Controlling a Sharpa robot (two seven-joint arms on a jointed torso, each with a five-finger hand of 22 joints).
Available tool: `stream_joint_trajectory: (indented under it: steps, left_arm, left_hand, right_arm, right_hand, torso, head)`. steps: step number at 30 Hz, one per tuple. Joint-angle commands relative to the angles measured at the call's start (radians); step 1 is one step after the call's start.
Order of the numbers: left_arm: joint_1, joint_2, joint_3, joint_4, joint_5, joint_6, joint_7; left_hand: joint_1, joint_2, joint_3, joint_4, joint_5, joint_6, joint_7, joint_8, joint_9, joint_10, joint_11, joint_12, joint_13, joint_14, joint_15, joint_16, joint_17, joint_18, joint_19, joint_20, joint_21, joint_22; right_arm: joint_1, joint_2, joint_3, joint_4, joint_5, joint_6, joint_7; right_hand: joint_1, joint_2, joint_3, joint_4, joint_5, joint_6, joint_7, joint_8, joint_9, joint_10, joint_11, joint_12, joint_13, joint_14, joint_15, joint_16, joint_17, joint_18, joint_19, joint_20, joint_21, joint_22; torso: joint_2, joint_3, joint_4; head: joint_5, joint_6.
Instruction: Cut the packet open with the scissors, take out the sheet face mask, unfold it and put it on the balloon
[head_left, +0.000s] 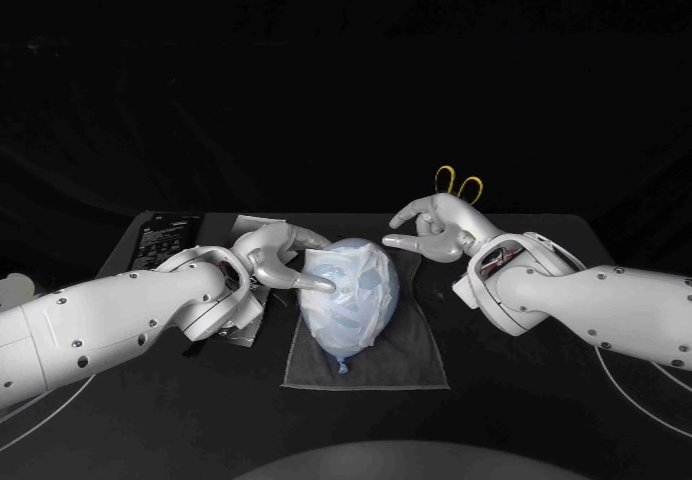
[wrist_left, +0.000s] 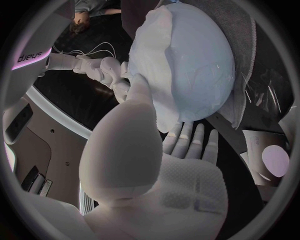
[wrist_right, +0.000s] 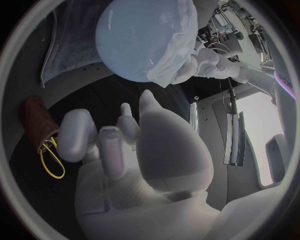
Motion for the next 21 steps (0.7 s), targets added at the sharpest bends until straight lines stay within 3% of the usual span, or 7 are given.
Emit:
stream_joint_trajectory:
  steps: [1, 2, 7, 10, 21]
  left_arm:
    - [-0.003, 0.004, -0.003, -0.001, 0.0, 0.015, -0.012]
    - [-0.003, 0.004, -0.003, -0.001, 0.001, 0.015, -0.011]
    - [-0.003, 0.004, -0.003, -0.002, 0.003, 0.015, -0.012]
    - [-0.003, 0.003, -0.003, -0.001, 0.005, 0.014, -0.012]
    - [-0.003, 0.0, -0.003, -0.003, 0.011, 0.014, -0.012]
  left_hand:
    - [0.008, 0.002, 0.001, -0.001, -0.004, 0.005, 0.024, 0.004, 0.001, 0.007, 0.002, -0.007, 0.0, 0.007, -0.001, -0.005, -0.001, -0.01, 0.009, 0.0, 0.002, 0.0]
    - [0.008, 0.002, 0.001, -0.001, -0.004, 0.005, 0.024, 0.004, 0.001, 0.007, 0.002, -0.007, 0.0, 0.007, -0.001, -0.005, -0.001, -0.01, 0.009, 0.0, 0.002, 0.0]
    - [0.008, 0.002, 0.001, -0.001, -0.004, 0.005, 0.026, 0.005, 0.001, 0.009, 0.004, -0.01, 0.0, 0.009, -0.001, -0.007, -0.001, -0.01, 0.01, 0.0, 0.002, -0.001]
    - [0.007, 0.002, 0.001, -0.001, -0.004, 0.006, 0.027, 0.005, 0.001, 0.011, 0.004, -0.011, 0.0, 0.01, -0.001, -0.008, -0.001, -0.01, 0.011, 0.0, 0.002, -0.002]
    - [0.006, 0.002, 0.0, -0.001, -0.004, 0.007, 0.028, 0.005, 0.002, 0.013, 0.005, -0.012, 0.0, 0.011, -0.001, -0.01, -0.001, -0.01, 0.013, 0.0, 0.002, -0.002]
  right_arm:
    - [-0.003, -0.005, 0.0, 0.019, 0.036, 0.018, 0.029]
    - [-0.005, -0.006, 0.0, 0.021, 0.039, 0.021, 0.026]
    - [-0.02, 0.001, -0.001, 0.02, 0.044, 0.031, 0.009]
    - [-0.028, 0.008, -0.001, 0.011, 0.039, 0.039, -0.007]
    - [-0.04, 0.013, -0.001, -0.019, 0.027, 0.066, -0.027]
  right_hand:
    - [-0.042, -0.004, -0.05, 0.002, -0.006, -0.032, 0.011, -0.003, -0.001, -0.064, 0.01, -0.041, -0.051, 0.003, 0.014, -0.05, 0.016, 0.038, -0.072, 0.007, -0.152, 0.099]
    - [-0.049, -0.003, -0.081, 0.002, -0.005, -0.068, 0.025, -0.005, -0.003, -0.176, 0.02, -0.12, -0.149, -0.078, 0.024, -0.132, -0.13, 0.069, -0.169, 0.017, -0.369, 0.033]
    - [-0.05, -0.013, -0.111, 0.005, -0.006, -0.105, 0.033, 0.001, -0.003, -0.197, 0.031, -0.123, -0.166, -0.084, 0.032, -0.144, -0.146, 0.075, -0.177, 0.025, -0.409, 0.009]
    - [-0.059, -0.034, -0.12, 0.006, -0.005, -0.12, 0.036, 0.009, -0.001, -0.21, 0.034, -0.125, -0.177, -0.085, 0.035, -0.147, -0.151, 0.077, -0.178, 0.028, -0.427, -0.002]
    - [-0.048, -0.035, -0.114, 0.005, -0.005, -0.13, 0.038, 0.02, 0.002, -0.216, 0.036, -0.121, -0.181, -0.085, 0.037, -0.145, -0.15, 0.077, -0.175, 0.03, -0.435, -0.01]
  torso:
    - [-0.002, 0.0007, -0.0013]
    - [-0.002, 0.0007, -0.0011]
    - [0.001, 0.0011, 0.0013]
    - [0.002, 0.0007, 0.0009]
    - [0.0, 0.0003, 0.0007]
  head:
    - [-0.002, 0.001]
    - [-0.002, 0.001]
    - [-0.003, 0.002]
    - [-0.003, 0.0]
    - [-0.004, -0.004]
